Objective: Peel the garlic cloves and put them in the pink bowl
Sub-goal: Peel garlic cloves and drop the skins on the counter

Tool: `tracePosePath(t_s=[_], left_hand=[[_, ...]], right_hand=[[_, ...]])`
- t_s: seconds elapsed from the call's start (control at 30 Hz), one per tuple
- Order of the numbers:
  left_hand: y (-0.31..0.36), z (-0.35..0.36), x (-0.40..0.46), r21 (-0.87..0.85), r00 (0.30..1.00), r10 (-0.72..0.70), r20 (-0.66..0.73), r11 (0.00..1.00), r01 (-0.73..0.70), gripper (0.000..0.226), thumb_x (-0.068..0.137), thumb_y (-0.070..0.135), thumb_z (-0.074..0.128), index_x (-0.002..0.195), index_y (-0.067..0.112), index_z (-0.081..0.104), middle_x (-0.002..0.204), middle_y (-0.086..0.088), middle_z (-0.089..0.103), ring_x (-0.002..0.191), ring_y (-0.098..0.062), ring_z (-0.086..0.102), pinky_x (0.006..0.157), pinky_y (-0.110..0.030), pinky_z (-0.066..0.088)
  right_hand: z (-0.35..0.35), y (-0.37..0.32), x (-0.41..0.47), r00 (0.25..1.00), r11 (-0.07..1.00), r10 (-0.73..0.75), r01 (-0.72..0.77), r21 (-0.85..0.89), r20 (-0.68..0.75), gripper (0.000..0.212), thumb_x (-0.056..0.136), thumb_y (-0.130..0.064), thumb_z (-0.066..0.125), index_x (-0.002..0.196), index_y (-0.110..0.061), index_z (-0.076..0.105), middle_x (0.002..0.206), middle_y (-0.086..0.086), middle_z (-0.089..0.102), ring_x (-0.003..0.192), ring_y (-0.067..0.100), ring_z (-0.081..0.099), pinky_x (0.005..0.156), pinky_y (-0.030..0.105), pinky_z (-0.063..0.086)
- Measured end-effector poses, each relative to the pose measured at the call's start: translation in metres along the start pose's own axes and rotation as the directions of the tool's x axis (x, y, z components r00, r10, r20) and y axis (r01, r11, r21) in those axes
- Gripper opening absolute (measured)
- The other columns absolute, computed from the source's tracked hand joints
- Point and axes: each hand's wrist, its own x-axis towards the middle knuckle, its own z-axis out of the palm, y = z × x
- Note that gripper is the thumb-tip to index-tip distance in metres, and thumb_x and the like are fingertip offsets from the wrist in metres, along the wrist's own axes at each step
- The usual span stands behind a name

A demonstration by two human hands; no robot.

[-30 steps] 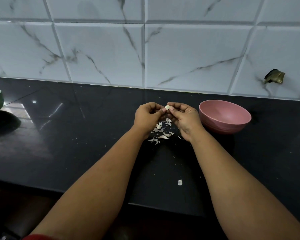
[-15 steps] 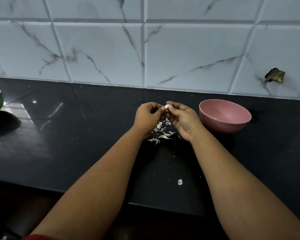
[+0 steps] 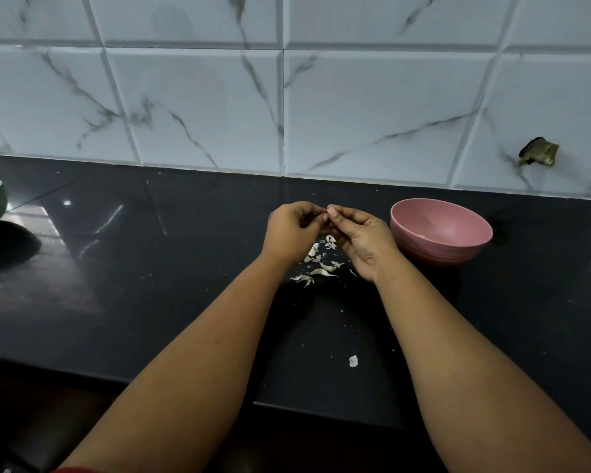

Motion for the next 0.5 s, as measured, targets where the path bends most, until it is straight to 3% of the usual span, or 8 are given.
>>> tracePosePath(t_s=[0.17,0.37,0.5], left_hand=[[-0.003,-0.002,0.002,0.002,0.998,-0.034,-0.050,0.999,0.034,0.007,0.091,0.006,0.067,0.092,0.005,0.074,0.080,-0.006,0.074,0.071,-0.010,0.073,0.068,-0.019,0.057],[-0.002,0.000,0.000,-0.004,1.000,-0.010,0.005,1.000,0.010,0.011,0.089,0.019,0.072,0.096,0.012,0.075,0.082,-0.002,0.075,0.079,-0.014,0.073,0.076,-0.027,0.060],[-0.007,0.002,0.000,-0.016,0.995,-0.102,-0.019,0.995,0.102,0.013,0.086,0.025,0.076,0.093,0.014,0.075,0.079,-0.001,0.075,0.077,-0.014,0.073,0.078,-0.033,0.060]], right_hand=[[-0.001,0.003,0.003,1.000,1.000,0.024,-0.024,-0.013,0.010,0.011,0.088,0.003,0.061,0.092,-0.004,0.069,0.075,0.003,0.074,0.070,0.008,0.069,0.066,0.015,0.054],[-0.003,0.004,0.006,0.999,1.000,-0.004,0.004,-0.002,-0.034,0.014,0.087,0.008,0.061,0.093,-0.002,0.068,0.083,0.006,0.072,0.077,0.011,0.071,0.072,0.019,0.057],[-0.008,0.008,0.011,0.989,0.963,-0.129,0.108,-0.247,-0.074,0.027,0.081,0.009,0.069,0.102,-0.007,0.067,0.087,0.007,0.068,0.084,0.015,0.066,0.084,0.027,0.057]])
